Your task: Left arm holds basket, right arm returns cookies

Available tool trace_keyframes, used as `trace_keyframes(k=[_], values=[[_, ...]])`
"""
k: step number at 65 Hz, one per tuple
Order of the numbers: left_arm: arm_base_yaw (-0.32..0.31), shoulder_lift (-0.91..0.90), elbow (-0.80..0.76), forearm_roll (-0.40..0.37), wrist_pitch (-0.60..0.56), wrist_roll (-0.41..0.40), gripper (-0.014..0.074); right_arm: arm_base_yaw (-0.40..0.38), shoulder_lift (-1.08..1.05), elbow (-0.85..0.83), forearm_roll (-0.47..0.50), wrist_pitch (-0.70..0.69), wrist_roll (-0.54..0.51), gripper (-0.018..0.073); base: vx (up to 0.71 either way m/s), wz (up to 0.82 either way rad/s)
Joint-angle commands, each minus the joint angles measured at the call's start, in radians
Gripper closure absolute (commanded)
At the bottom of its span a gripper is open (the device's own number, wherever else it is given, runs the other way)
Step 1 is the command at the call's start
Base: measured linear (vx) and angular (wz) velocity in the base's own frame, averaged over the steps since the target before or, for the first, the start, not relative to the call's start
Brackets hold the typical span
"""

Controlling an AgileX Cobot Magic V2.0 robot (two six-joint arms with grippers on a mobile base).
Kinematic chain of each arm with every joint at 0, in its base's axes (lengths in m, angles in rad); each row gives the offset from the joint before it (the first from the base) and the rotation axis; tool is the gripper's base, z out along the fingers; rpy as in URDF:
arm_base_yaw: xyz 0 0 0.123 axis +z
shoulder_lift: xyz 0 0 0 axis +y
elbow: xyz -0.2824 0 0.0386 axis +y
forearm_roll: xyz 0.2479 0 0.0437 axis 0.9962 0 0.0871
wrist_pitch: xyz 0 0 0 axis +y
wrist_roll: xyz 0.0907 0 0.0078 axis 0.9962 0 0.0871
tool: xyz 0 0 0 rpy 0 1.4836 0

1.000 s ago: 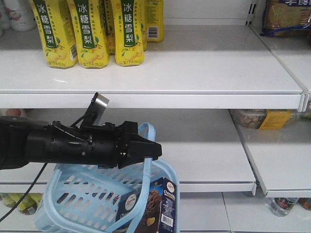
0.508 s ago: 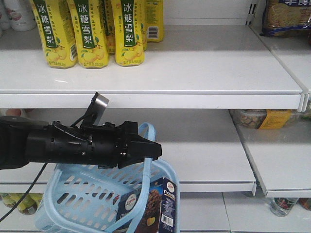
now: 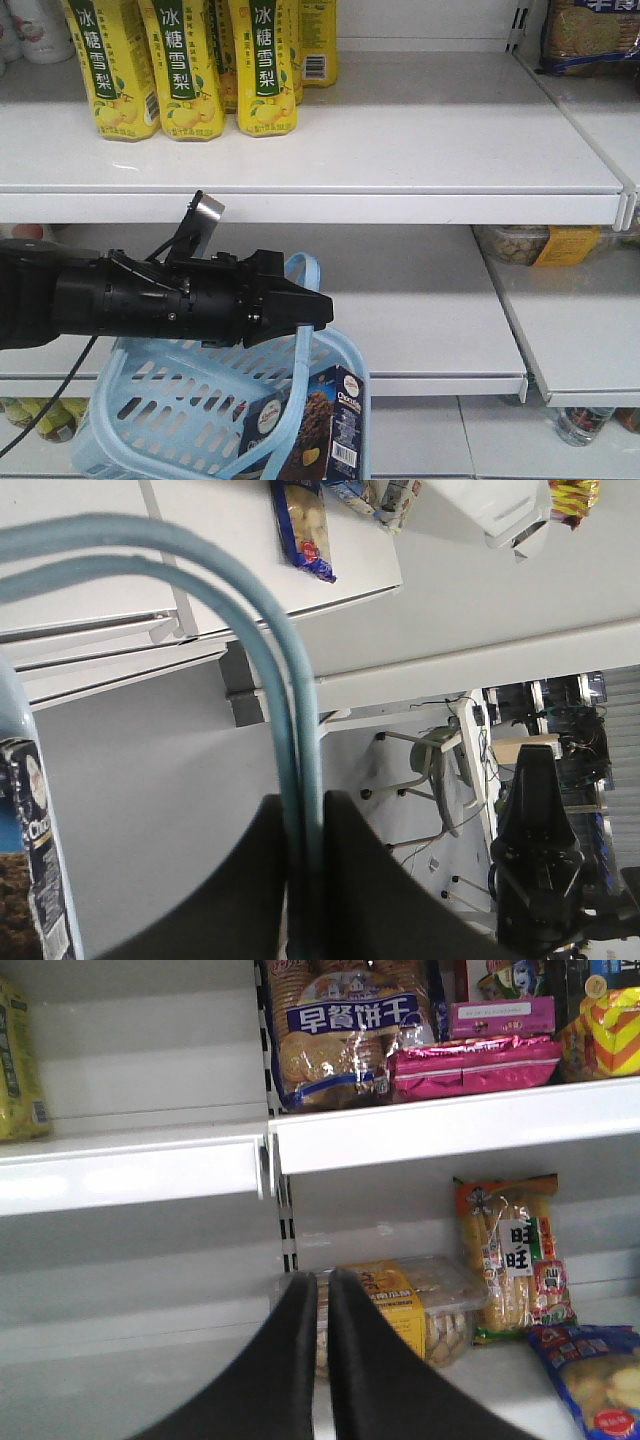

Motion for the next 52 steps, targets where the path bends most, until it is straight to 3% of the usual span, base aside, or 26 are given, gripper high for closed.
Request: trace_keyframes(k=[1, 22, 52], values=[[0.004, -0.043, -0.041, -0.130, -0.013, 0.070, 0.0599, -0.003, 0.065, -0.104, 0.007, 0.000, 0.004, 0.0565, 0.00, 0.00], [0.004, -0.043, -0.041, -0.130, -0.013, 0.070, 0.0599, -0.003, 0.383, -0.356, 0.007, 0.225, 0.001, 0.0565, 0.00, 0.00], [0.004, -0.043, -0.041, -0.130, -0.013, 0.070, 0.0599, -0.003, 0.485, -0.359, 0.007, 0.141, 0.000, 0.0548, 0.00, 0.00]])
